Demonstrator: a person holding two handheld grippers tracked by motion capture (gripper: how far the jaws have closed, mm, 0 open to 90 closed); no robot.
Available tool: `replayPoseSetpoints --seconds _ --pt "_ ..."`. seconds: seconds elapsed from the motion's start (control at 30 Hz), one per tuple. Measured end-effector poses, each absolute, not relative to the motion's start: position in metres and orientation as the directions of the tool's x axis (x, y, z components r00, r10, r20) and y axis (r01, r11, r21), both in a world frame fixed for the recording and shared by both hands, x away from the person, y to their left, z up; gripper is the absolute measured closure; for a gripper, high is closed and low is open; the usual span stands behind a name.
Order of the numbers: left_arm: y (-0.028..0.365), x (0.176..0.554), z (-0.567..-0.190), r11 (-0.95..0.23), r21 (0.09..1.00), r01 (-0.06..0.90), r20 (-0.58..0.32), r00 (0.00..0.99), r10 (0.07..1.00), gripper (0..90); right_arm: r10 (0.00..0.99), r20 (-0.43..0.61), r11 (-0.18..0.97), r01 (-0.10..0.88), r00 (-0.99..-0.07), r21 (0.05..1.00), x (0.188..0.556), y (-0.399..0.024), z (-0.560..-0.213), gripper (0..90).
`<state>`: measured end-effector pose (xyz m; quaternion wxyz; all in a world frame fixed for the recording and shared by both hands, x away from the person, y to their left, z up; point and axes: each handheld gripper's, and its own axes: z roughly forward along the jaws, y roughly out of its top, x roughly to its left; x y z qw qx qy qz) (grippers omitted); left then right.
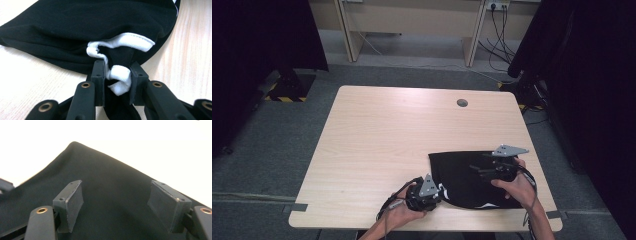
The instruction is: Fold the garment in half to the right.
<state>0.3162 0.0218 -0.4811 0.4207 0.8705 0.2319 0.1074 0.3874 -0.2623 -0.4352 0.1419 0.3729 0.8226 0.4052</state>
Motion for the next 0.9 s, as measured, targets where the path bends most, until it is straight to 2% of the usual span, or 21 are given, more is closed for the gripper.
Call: replayPoseSetpoints --seconds 0.9 --pt "0.025 0.317 -0.481 -0.528 0.779 0.34 -0.024 0.856 0.516 69.2 0.597 0.078 0.528 0.464 -0.798 0.711 0.439 -0.163 -0.44 32.4"
